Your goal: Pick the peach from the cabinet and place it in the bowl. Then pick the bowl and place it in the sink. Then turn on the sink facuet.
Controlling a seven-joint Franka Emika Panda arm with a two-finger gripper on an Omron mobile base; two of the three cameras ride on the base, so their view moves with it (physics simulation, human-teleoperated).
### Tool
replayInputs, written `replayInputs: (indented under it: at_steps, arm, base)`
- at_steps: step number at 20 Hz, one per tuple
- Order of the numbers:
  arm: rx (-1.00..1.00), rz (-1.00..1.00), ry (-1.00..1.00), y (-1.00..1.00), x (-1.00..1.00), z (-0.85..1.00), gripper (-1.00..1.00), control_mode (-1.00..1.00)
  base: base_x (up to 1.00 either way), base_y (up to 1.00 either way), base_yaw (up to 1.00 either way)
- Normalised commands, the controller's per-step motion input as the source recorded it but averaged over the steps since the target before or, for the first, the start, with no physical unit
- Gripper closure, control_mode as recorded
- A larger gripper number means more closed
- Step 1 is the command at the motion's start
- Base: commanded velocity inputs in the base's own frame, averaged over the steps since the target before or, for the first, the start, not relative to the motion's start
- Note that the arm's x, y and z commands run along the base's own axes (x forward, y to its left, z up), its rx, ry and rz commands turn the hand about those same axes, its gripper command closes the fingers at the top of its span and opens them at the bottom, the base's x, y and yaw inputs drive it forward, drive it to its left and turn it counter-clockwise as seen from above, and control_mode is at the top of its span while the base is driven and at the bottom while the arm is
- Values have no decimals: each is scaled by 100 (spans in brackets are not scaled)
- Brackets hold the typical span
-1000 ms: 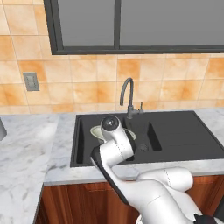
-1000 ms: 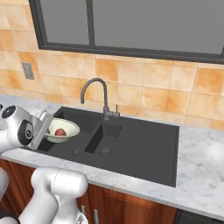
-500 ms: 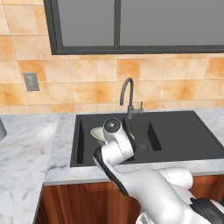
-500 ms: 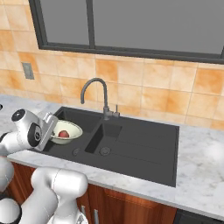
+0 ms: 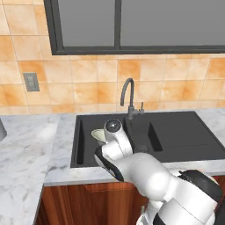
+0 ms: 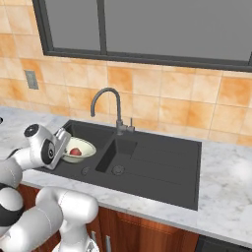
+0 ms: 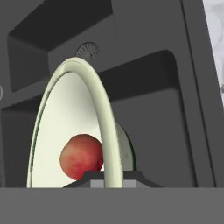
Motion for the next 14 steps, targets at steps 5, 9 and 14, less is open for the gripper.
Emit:
replayInputs:
  at_steps: [5,9,14]
  arm:
    - [1,0,3,0,26,-10,100,-100]
    - [1,0,6,0,21,-21,100,-100]
    - [0,0,8,0,11,-40,100,-100]
  base:
    - [0,0,0]
    - [0,0,0]
    - [0,0,0]
